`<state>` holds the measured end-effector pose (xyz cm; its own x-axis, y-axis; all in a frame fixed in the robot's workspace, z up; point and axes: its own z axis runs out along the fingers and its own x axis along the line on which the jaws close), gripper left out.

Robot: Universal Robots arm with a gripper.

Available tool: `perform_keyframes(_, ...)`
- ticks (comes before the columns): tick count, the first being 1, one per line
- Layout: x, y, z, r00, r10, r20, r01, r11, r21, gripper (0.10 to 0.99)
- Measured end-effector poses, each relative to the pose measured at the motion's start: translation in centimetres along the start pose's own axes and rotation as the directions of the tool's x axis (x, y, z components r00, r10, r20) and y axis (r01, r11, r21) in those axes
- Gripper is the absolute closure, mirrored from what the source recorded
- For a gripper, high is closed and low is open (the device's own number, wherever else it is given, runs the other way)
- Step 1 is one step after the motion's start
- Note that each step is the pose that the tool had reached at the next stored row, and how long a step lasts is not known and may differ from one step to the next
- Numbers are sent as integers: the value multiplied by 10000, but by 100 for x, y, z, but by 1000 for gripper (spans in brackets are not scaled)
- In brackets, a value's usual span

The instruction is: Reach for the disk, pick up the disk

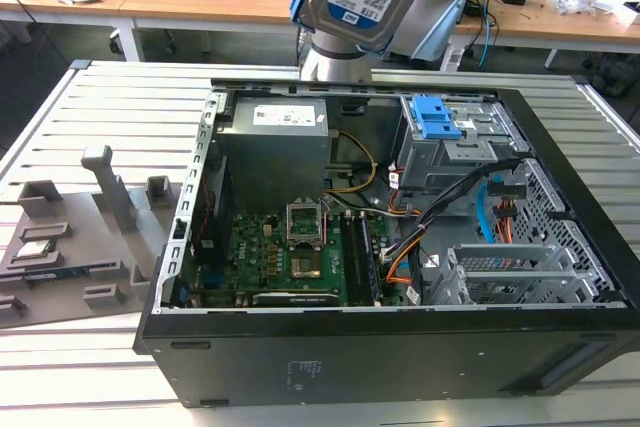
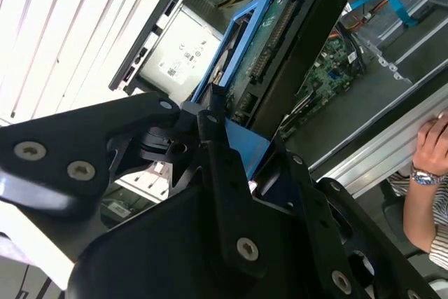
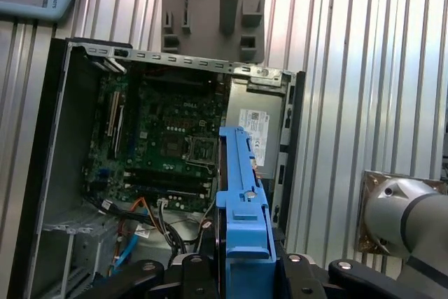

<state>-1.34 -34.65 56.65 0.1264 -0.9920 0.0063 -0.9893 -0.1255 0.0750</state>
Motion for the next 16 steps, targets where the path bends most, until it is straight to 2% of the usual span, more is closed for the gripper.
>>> perform_keyframes(10, 52, -410, -31, 10000, -1, 5, 1, 10000, -39, 718)
perform_keyframes(13, 65, -508, -38, 10000, -1, 6, 1, 10000, -48, 718)
perform_keyframes(16, 86, -668, -50, 10000, 0, 8, 0, 10000, -63, 718)
